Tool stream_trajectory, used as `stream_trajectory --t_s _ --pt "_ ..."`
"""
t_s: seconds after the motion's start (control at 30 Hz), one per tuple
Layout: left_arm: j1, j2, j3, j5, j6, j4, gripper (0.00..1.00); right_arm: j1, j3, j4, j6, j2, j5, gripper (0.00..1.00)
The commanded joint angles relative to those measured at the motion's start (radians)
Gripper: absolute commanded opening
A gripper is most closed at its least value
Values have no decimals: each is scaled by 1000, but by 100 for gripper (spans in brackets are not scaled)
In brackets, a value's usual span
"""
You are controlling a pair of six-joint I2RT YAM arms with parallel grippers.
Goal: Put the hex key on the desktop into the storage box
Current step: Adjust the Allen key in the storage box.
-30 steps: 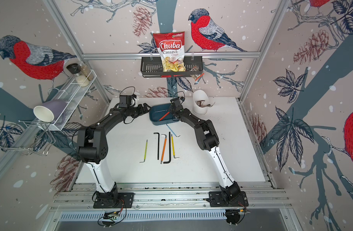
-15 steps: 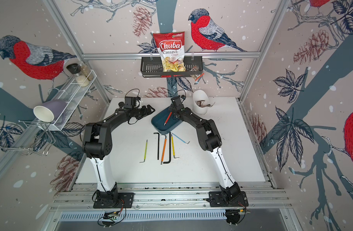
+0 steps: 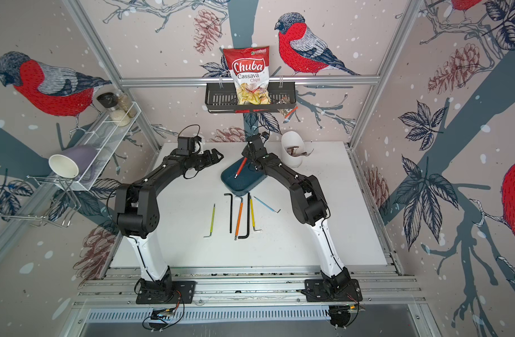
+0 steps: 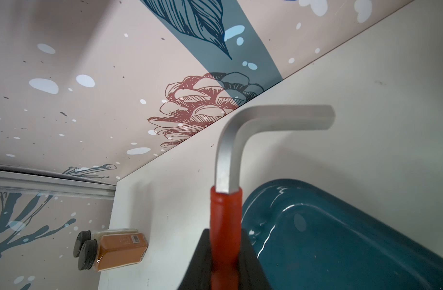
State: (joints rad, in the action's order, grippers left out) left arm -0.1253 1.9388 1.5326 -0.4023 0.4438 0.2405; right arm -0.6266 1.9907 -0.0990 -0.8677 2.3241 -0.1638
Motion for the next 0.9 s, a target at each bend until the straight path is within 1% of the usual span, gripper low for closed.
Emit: stream_trajectory --t_s 0.0,0.13,0.27,0.43,0.57,0.6,0.63,0.67,0.7,0.77,0.87 --pt "0 -55 22 37 -42 79 95 -23 -44 24 -40 -46 -40 4" --pt "0 -118 4 73 -89 147 95 -28 -118 35 -102 -62 -24 3" --pt "1 -186 -25 113 -137 182 96 -48 -197 58 -134 -93 -40 2" --pt "4 -233 -35 125 -160 185 96 -53 -239 82 -148 -92 -27 2" --pt "4 -244 -53 120 -161 171 96 -52 -229 77 -149 -63 -3 6" --pt "4 -242 -57 120 -161 167 96 -50 -225 72 -152 -56 3 9" --pt "4 -241 -59 118 -162 169 96 -48 -221 69 -155 -48 13 14" --pt "4 -238 -61 114 -163 170 96 -45 -221 71 -158 -43 27 24" --pt "4 -236 -63 111 -162 171 96 -44 -222 73 -162 -40 38 32" --pt "5 -229 -70 105 -155 166 96 -44 -227 72 -160 -43 54 44" --pt "5 -214 -72 80 -127 163 96 -45 -227 66 -146 -59 73 51"
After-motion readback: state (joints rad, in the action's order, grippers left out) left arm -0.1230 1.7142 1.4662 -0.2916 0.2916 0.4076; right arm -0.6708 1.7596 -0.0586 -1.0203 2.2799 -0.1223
